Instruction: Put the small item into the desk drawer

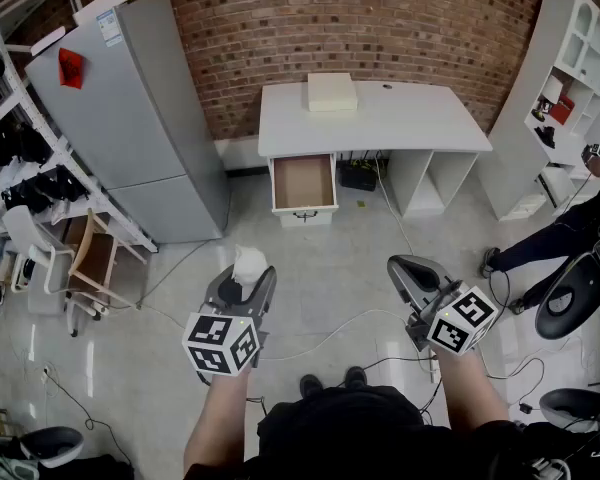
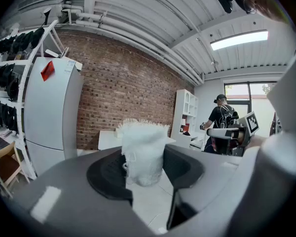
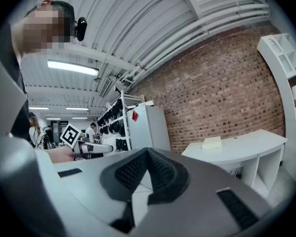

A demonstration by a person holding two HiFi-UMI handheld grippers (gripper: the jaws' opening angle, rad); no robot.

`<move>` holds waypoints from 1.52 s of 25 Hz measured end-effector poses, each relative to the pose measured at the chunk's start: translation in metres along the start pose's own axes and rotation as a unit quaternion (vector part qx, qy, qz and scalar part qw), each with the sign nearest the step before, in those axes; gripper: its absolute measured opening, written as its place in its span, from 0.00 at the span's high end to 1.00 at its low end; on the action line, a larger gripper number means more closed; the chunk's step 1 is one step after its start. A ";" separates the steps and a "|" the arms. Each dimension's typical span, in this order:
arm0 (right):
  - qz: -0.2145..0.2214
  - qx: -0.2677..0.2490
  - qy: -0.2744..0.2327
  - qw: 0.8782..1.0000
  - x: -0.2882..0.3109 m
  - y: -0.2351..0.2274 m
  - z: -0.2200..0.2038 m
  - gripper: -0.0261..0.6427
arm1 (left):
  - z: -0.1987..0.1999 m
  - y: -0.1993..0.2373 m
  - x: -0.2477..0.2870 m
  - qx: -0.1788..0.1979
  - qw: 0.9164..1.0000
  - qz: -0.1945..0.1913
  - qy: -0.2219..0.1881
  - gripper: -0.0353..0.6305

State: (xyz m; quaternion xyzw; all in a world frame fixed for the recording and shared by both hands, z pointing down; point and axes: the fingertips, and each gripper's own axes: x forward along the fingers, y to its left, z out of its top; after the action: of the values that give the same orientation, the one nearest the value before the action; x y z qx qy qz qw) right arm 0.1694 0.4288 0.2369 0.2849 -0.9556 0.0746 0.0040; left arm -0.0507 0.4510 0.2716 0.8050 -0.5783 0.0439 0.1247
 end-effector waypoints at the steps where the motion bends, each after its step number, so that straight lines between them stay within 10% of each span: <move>1: 0.001 0.000 0.000 1.000 0.001 0.000 -0.001 0.94 | -0.001 0.001 0.000 0.002 1.000 0.002 0.002 0.65; 38: 0.048 0.045 0.035 0.997 0.085 0.022 -0.032 0.94 | -0.019 0.090 -0.021 -0.019 0.998 0.049 0.017 0.65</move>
State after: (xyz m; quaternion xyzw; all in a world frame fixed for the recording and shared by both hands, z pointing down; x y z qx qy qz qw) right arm 0.0857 0.4054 0.2696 0.2354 -0.9632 0.1281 0.0210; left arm -0.1410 0.4487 0.2992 0.7722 -0.6158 0.0525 0.1474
